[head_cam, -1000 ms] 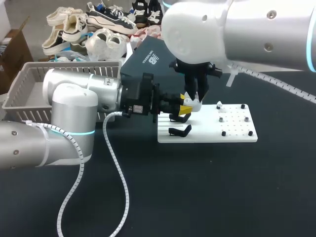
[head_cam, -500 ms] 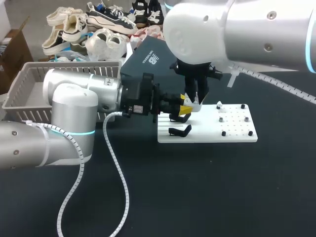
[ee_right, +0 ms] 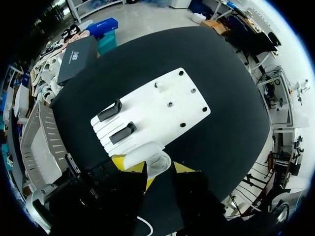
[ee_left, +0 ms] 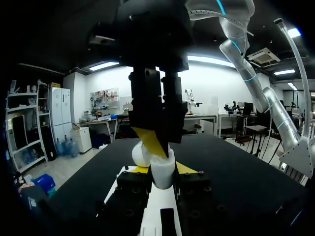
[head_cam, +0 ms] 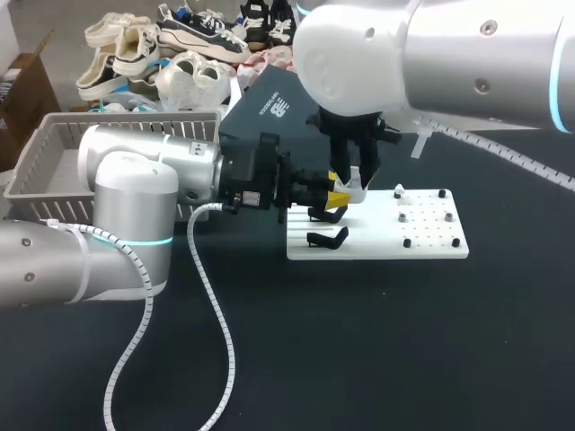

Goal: Pick up each earbud case from the left stands, insert the matching earbuds, close the lid, and place the case in the box.

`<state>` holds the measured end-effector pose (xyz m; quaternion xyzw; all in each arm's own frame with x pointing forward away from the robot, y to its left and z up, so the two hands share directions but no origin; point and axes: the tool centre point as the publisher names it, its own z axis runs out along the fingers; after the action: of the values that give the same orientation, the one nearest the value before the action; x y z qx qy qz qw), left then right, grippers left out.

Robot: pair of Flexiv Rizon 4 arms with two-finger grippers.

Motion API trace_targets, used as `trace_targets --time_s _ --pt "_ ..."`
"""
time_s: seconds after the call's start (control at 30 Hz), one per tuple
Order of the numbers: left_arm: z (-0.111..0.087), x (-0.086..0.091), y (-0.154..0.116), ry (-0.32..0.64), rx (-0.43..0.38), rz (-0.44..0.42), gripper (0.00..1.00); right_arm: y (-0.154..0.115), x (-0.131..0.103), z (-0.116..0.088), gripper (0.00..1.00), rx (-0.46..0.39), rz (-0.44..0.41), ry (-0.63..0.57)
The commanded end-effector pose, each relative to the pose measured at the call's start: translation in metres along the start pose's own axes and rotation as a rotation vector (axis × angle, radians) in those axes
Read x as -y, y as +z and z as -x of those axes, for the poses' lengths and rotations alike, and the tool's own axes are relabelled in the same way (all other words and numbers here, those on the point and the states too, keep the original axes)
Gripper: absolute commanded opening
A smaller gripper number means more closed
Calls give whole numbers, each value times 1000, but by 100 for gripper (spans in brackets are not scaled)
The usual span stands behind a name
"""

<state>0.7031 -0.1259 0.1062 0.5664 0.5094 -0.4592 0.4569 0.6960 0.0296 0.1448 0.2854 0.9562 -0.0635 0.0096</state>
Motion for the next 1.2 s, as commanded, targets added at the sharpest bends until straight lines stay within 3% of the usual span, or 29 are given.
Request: trace_targets --time_s 0.03,0.4,0.83,1.2 --pt "-1 -2 1 1 2 -3 0 -8 6 -4 31 18 20 5" --pt "-1 -2 1 1 2 -3 0 -29 22 4 30 82 49 -2" --pt "-1 -2 1 1 2 -3 0 -44 51 63 36 120 64 -9" --pt "-1 -2 1 1 2 -3 0 -33 57 101 35 157 99 -102"
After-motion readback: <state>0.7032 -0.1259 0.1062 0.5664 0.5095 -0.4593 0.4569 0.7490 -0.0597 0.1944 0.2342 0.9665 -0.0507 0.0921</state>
